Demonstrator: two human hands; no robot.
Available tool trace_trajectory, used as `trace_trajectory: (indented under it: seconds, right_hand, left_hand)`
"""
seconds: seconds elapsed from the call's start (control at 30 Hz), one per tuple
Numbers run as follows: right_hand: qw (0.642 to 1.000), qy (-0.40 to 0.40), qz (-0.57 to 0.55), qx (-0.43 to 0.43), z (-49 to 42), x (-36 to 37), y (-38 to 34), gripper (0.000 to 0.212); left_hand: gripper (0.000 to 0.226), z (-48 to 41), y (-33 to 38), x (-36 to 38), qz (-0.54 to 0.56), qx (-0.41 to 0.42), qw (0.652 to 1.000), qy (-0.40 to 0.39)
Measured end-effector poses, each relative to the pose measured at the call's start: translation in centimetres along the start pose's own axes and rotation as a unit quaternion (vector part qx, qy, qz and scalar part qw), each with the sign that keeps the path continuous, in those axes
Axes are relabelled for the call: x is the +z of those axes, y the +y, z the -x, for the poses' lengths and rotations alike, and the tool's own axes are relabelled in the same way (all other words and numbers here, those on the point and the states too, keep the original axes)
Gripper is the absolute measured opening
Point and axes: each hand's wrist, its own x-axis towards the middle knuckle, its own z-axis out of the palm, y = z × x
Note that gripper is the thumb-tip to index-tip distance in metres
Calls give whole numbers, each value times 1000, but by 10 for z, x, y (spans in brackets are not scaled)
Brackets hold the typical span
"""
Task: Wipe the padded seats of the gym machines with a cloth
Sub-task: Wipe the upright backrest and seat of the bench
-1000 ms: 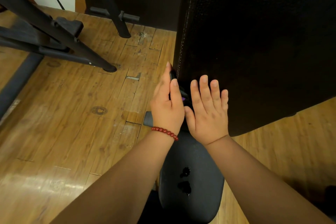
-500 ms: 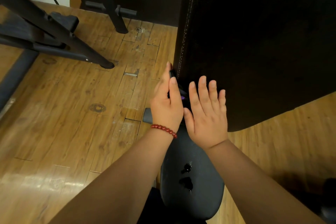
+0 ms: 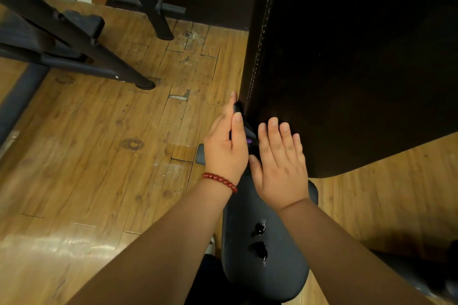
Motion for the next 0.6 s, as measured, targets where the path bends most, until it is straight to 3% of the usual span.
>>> trace_trajectory:
  seconds: [0.17, 0.27, 0.43, 0.6]
  right_hand:
    - [1000, -4, -8, 12, 1, 1, -3, 65]
    - [1000, -1, -16, 15, 3, 4, -4, 66]
    - [1000, 7, -21, 7, 4, 7, -3, 61]
    - [1000, 2, -22, 11, 4, 6, -4, 64]
  left_hand:
    - [37, 4, -31, 7, -10, -68, 997, -27]
    - [45, 5, -22, 8, 13, -63, 998, 0]
    - [41, 6, -14, 10, -3, -29, 999, 19]
    - [39, 3, -39, 12, -6, -108, 994, -17]
